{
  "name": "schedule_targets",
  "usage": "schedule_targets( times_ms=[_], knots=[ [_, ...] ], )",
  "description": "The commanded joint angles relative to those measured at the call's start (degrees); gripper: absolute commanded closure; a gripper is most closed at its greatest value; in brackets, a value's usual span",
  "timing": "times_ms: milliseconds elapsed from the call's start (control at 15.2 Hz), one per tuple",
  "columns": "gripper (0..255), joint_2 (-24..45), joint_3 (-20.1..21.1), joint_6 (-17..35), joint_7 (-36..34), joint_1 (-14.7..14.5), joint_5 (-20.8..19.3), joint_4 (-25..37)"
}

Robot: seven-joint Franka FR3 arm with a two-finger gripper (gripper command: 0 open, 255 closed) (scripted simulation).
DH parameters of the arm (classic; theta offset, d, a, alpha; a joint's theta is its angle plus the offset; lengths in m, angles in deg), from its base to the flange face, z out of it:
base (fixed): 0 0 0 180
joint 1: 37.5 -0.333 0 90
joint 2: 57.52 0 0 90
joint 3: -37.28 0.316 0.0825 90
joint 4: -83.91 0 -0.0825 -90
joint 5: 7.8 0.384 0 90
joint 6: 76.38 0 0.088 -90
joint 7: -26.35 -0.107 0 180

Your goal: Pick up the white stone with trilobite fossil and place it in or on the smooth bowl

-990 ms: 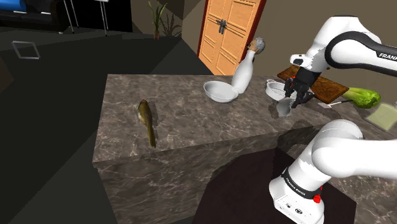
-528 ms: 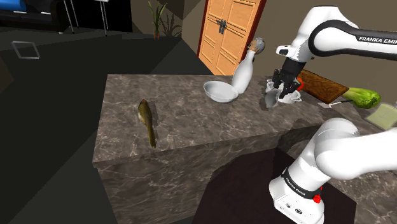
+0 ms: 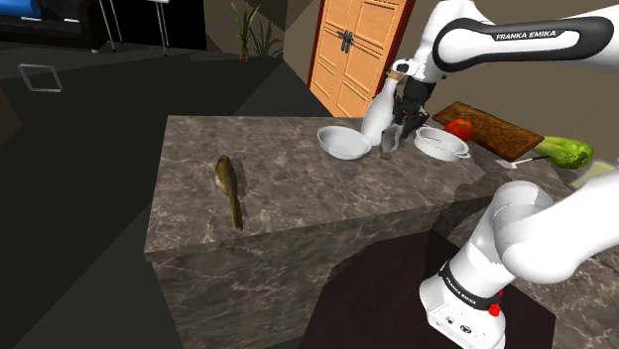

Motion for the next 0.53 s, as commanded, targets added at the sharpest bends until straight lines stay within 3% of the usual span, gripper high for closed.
schedule_targets(
  times_ms=[0, 462],
  knots=[
    [255, 4.8, -0.7, 1.4, 0.0, -1.9, 1.7, 3.3],
    [255, 22.0, -3.9, 3.3, 3.0, -7.4, 9.9, 17.6]
  ],
)
